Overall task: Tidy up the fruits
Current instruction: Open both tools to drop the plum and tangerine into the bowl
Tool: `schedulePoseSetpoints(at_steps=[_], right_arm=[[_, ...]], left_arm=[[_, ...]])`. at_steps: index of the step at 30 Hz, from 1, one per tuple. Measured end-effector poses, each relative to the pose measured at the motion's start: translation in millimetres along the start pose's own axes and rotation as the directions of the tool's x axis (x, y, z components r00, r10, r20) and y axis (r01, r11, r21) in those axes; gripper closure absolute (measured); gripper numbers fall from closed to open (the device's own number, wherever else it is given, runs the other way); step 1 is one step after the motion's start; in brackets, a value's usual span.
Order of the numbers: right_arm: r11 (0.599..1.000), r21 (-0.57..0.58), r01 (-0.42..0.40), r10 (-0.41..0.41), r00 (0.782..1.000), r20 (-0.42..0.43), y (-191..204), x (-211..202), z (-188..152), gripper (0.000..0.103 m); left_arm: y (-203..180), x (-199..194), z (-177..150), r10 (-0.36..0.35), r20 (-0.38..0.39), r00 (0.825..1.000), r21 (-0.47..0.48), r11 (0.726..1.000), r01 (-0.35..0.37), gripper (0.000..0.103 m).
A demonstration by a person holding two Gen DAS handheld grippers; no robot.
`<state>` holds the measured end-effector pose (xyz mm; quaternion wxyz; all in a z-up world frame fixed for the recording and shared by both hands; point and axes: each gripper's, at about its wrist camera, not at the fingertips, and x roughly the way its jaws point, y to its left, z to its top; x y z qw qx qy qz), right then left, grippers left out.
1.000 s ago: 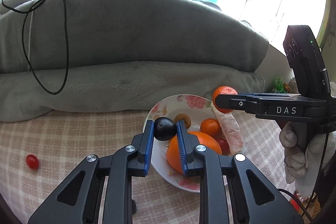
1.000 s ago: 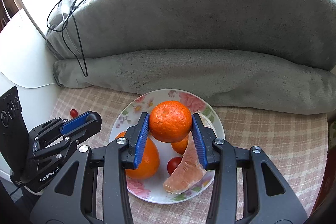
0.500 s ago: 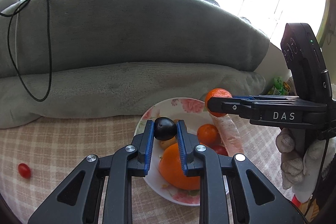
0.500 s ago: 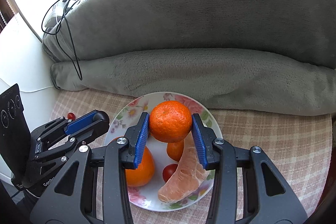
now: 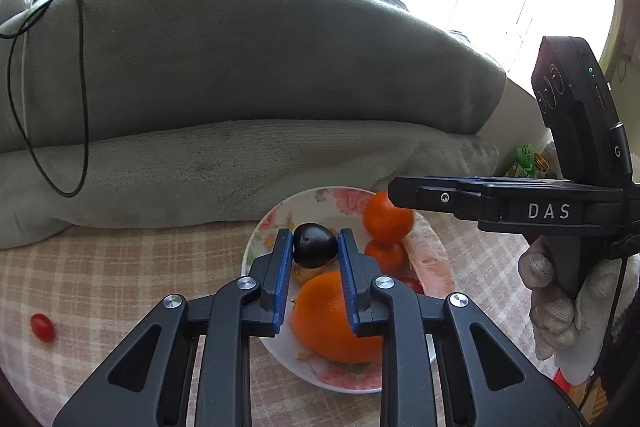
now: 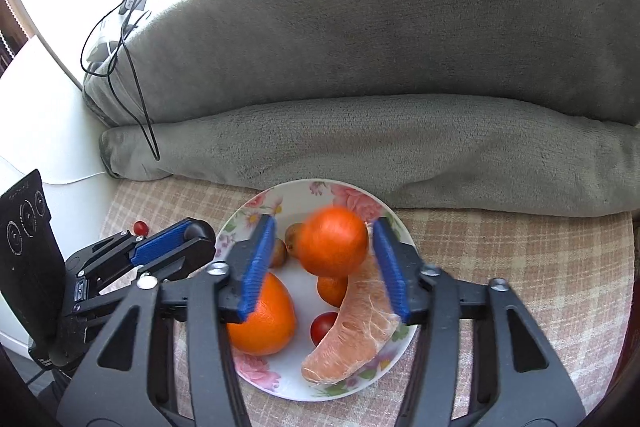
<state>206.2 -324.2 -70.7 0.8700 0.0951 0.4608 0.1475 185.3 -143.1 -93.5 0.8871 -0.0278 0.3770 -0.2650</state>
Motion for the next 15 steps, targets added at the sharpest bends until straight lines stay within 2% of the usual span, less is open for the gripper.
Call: schedulePoseSetpoints(at_steps=[6,7,10,13,15], right_arm=[[1.000,0.000,0.007,-0.007,1.000,0.028,1.4,-9.9,1.8,0.042],[1.000,0.000,0.009,-0.009,0.999,0.033,1.8,-11.6,1.6,0.040],[1.000,-0.002,0.012,-0.012,0.999,0.052,3.0,-17.8,0.4,0.032],[1.000,-0.013,0.019,-0.018,0.997,0.071,5.8,-24.3,-0.2,0.023],[1.000,-0.024,0.018,-0.016,0.996,0.084,9.2,-28.6,-0.6,0.018]], left_arm=[[-3.8,-2.3,0.0,0.000,0.005,1.000,0.006,1.000,0.000,0.071],[-4.0,-3.4,-0.1,-0.001,0.007,1.000,0.006,1.000,0.001,0.067],[-4.3,-7.6,-0.4,0.002,0.014,1.000,0.008,1.000,-0.002,0.065],[-4.4,-12.0,-1.0,0.005,0.022,1.000,0.010,1.000,-0.005,0.052],[-2.7,-15.5,-1.2,0.008,0.028,1.000,0.009,1.000,-0.008,0.049]])
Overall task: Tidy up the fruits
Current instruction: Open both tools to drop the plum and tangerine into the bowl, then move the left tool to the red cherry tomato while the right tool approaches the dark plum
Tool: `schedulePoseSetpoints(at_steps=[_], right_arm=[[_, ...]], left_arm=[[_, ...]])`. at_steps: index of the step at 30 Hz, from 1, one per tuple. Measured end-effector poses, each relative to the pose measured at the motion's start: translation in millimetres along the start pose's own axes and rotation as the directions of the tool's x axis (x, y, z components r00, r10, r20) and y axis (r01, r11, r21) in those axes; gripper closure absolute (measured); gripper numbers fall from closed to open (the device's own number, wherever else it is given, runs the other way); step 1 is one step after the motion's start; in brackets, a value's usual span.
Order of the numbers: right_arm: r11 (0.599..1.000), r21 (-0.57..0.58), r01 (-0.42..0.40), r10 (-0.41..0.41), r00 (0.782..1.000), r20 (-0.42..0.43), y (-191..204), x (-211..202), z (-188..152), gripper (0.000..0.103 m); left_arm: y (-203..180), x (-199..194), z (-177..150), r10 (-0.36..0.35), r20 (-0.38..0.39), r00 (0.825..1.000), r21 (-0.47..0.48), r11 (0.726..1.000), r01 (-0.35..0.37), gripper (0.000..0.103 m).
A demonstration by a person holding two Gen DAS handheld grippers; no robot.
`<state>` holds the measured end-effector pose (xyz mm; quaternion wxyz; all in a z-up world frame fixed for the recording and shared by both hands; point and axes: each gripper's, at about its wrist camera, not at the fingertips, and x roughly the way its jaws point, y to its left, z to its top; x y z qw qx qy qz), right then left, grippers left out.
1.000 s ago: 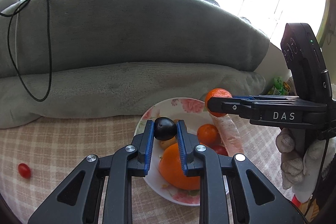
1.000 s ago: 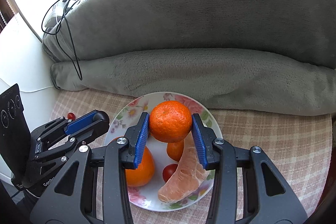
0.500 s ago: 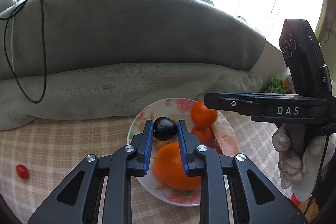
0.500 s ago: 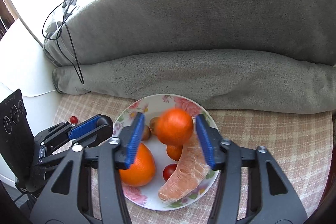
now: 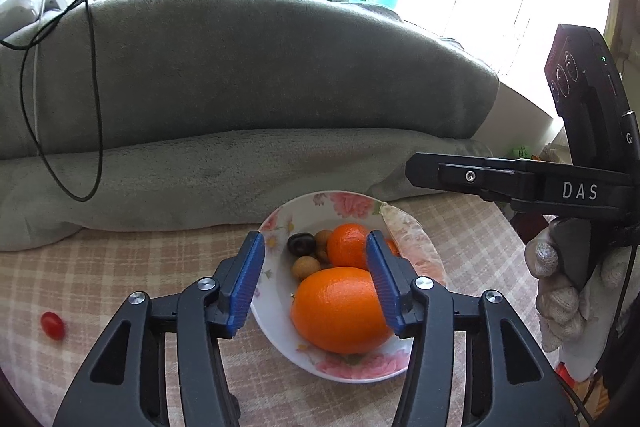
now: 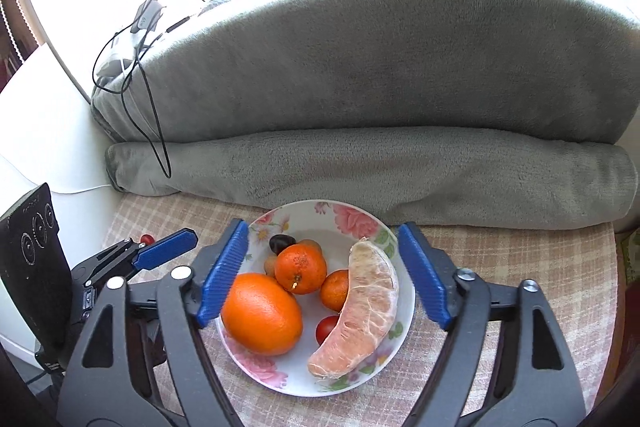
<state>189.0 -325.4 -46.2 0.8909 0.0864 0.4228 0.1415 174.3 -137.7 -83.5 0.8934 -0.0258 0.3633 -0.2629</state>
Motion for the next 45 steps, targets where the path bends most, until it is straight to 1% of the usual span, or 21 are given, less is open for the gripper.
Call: schedulePoseSetpoints(at_steps=[2,3,5,7,10,15,18,27,36,45], right_arm=[[1.000,-0.012,0.006,-0.006,1.000,0.010,3.9,-4.5,-0.3,0.016],[1.000,-0.019,0.008,-0.008,1.000,0.016,6.5,-7.1,-0.8,0.016],[0.999,-0.036,0.012,-0.011,0.999,0.031,12.0,-12.6,-1.3,0.010],[0.998,-0.054,0.020,-0.018,0.999,0.046,17.0,-18.1,-2.9,0.009],[0.997,-0.073,0.034,-0.030,0.998,0.062,25.0,-24.6,-4.5,0.008],[0.996,-0.084,0.031,-0.024,0.997,0.080,34.5,-33.9,-7.2,0.007],[0.995,-0.096,0.031,-0.023,0.996,0.089,41.9,-38.7,-10.7,0.003],[0.992,-0.127,0.003,0.010,0.994,0.105,67.8,-48.0,-20.4,0.002],[0.982,-0.185,-0.043,0.058,0.995,0.076,100.1,-43.9,-34.3,0.002],[0.966,-0.236,-0.110,0.116,0.993,0.013,129.8,-30.5,-48.8,0.002]], left_arm=[[0.1,-4.0,-0.1,0.006,0.008,1.000,0.001,1.000,-0.006,0.040],[0.1,-6.1,0.3,0.008,0.012,1.000,0.001,1.000,-0.008,0.039],[0.9,-10.0,0.2,0.013,0.017,1.000,0.002,1.000,-0.013,0.037],[-0.4,-12.8,0.5,0.019,0.020,1.000,0.002,1.000,-0.019,0.033],[3.3,-19.0,-0.4,0.022,0.023,1.000,-0.003,1.000,-0.021,0.033],[5.2,-28.5,-1.8,0.031,0.033,0.999,-0.002,1.000,-0.031,0.033],[6.2,-34.6,-4.3,0.041,0.041,0.998,0.004,0.999,-0.042,0.033],[22.4,-52.0,-9.8,0.075,0.058,0.995,-0.014,0.997,-0.074,0.033],[47.9,-66.4,-16.4,0.124,0.062,0.990,-0.047,0.992,-0.121,0.033],[74.3,-72.7,-25.1,0.170,0.049,0.984,-0.076,0.983,-0.166,0.033]])
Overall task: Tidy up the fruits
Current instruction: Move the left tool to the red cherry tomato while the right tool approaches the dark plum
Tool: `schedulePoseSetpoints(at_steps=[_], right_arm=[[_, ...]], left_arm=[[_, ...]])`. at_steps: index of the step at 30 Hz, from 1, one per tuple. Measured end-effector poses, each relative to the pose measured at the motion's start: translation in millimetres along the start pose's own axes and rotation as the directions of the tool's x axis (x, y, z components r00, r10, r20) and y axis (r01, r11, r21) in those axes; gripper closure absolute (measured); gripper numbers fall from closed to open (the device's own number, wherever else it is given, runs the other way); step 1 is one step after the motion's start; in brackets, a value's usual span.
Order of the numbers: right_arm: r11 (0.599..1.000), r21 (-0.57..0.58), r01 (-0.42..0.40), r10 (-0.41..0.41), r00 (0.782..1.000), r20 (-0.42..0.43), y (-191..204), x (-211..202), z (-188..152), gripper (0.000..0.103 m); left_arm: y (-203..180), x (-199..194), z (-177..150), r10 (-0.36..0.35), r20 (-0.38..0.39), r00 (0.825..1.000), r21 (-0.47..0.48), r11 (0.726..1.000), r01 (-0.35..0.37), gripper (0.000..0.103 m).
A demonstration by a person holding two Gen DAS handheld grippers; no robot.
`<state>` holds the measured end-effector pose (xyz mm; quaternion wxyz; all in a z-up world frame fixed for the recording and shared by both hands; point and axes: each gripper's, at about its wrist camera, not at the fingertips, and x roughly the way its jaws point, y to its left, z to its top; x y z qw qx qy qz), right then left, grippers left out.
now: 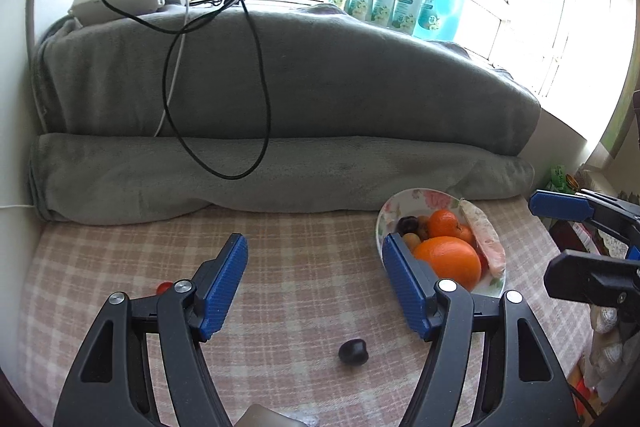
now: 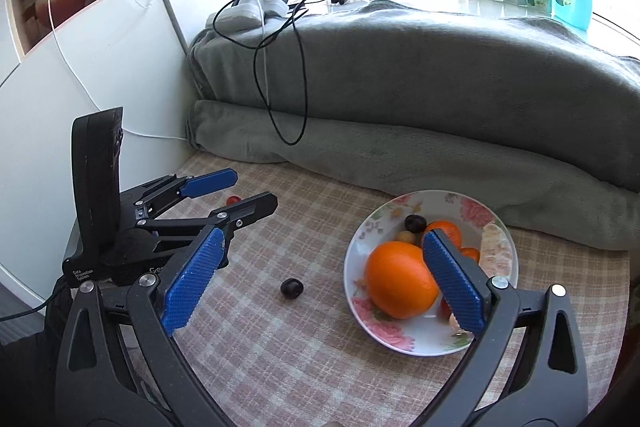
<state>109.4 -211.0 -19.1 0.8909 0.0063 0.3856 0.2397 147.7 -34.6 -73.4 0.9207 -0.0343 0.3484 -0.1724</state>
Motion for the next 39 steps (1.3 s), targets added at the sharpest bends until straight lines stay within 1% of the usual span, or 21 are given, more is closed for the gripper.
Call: schedulePoseSetpoints(at_steps=[10,17,23,24,26,30,32,33,35,39], right_arm=[[0.997,-0.052,-0.057,0.054,0.996,-0.072,29.3,25.6,-17.3,0.002],[0.995,-0.059,-0.075,0.067,0.991,-0.118,38.5,42.2,-26.5,0.002],[0.995,-0.058,-0.086,0.076,0.984,-0.160,41.7,56.0,-34.3,0.002],[0.994,-0.058,-0.090,0.080,0.983,-0.165,42.1,57.8,-34.9,0.004],[0.994,-0.055,-0.092,0.081,0.981,-0.174,42.8,61.1,-35.8,0.011],[0.994,-0.039,-0.098,0.089,0.977,-0.195,41.1,69.1,-39.8,0.016],[0.994,-0.029,-0.102,0.094,0.973,-0.209,40.0,74.9,-41.4,0.023],[0.995,-0.025,-0.101,0.093,0.972,-0.214,39.6,77.6,-42.1,0.024],[0.995,-0.018,-0.099,0.092,0.970,-0.225,38.7,82.8,-44.1,0.029],[0.996,-0.021,-0.089,0.081,0.963,-0.255,39.6,93.9,-50.7,0.035]], left_arm=[[35.2,-3.2,-10.4,0.055,-0.018,0.998,-0.033,0.998,-0.056,0.033],[63.4,-6.6,-19.1,0.084,-0.029,0.996,-0.073,0.994,-0.086,0.033],[83.7,-2.9,-26.0,0.095,-0.050,0.994,-0.102,0.990,-0.100,0.034],[86.2,-2.1,-27.2,0.094,-0.053,0.994,-0.107,0.989,-0.099,0.034],[90.3,0.1,-29.7,0.097,-0.059,0.994,-0.115,0.988,-0.103,0.039],[97.4,5.2,-35.4,0.097,-0.078,0.992,-0.121,0.987,-0.106,0.043],[100.4,7.9,-38.4,0.101,-0.088,0.991,-0.122,0.986,-0.111,0.047],[101.7,9.5,-39.8,0.100,-0.093,0.991,-0.122,0.986,-0.111,0.047],[102.2,13.5,-42.2,0.103,-0.102,0.989,-0.120,0.986,-0.115,0.052],[104.5,21.3,-44.9,0.108,-0.119,0.987,-0.119,0.985,-0.122,0.054]])
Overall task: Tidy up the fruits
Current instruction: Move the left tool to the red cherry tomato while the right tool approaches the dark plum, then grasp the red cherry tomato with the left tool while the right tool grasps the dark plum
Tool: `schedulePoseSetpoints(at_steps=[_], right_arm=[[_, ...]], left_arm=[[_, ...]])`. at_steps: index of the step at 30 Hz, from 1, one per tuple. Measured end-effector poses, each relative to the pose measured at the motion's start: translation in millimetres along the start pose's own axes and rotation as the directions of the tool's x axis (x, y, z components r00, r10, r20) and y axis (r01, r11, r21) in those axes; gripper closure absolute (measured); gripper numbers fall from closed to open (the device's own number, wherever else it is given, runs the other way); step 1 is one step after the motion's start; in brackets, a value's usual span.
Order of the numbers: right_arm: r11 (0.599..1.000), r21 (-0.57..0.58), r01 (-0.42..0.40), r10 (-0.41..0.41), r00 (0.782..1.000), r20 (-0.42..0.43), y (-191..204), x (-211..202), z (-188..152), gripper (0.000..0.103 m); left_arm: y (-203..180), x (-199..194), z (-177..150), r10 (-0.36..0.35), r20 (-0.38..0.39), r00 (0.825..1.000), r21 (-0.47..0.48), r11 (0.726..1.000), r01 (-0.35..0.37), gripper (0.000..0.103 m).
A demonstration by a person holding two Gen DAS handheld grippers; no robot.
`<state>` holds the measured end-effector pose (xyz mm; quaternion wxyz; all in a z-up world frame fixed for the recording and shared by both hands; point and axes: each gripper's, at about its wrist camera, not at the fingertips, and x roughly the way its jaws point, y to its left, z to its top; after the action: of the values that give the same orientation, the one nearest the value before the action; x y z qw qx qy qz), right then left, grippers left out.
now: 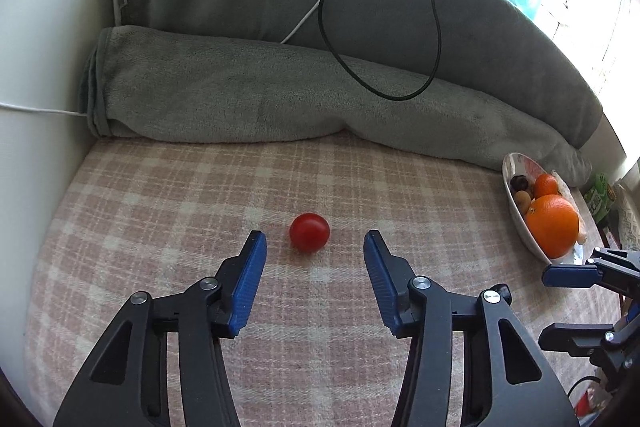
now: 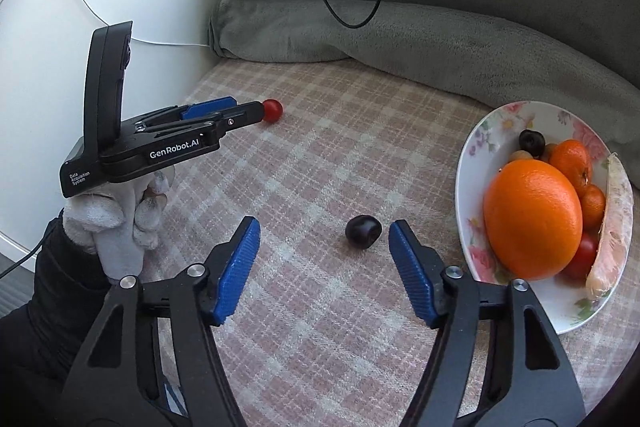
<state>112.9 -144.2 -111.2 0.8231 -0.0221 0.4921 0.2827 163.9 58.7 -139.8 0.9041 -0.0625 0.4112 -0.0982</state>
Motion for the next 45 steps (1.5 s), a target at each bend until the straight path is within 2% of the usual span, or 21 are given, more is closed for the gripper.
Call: schedulePoseSetpoints(at_steps=[7,11,30,33,40,45], right_arm=[[0.999,-0.013,0.039,-0.039,0.999,-0.030,-1.0,17.2,-3.6,0.039],[0.999,-0.003,0.045,-0.045,0.998,-0.046,-5.6,24.3,-3.4,0.047],[0.996,-0.030,0.089,-0.090,0.993,-0.072,-8.4,44.8,3.7,0.055],[0.995,-0.037,0.094,-0.096,0.993,-0.075,-7.6,47.1,4.3,0.056],[0.992,-0.054,0.117,-0.121,0.990,-0.077,-5.6,49.6,5.4,0.065],[0.991,-0.046,0.127,-0.130,0.989,-0.072,-8.6,46.9,6.0,0.076]], left_arm=[[2.2,12.5,2.2,0.004,-0.016,1.000,-0.004,1.000,-0.004,0.059],[2.9,18.0,3.9,0.005,-0.022,1.000,-0.008,1.000,-0.005,0.061],[0.9,38.7,16.0,0.016,-0.037,0.999,-0.001,1.000,-0.016,0.067],[0.8,39.6,17.1,0.019,-0.036,0.999,0.004,1.000,-0.019,0.071],[-1.3,42.2,18.2,0.029,-0.038,0.999,0.021,0.999,-0.028,0.079],[-3.2,40.8,18.5,0.030,-0.035,0.999,0.023,0.999,-0.030,0.079]])
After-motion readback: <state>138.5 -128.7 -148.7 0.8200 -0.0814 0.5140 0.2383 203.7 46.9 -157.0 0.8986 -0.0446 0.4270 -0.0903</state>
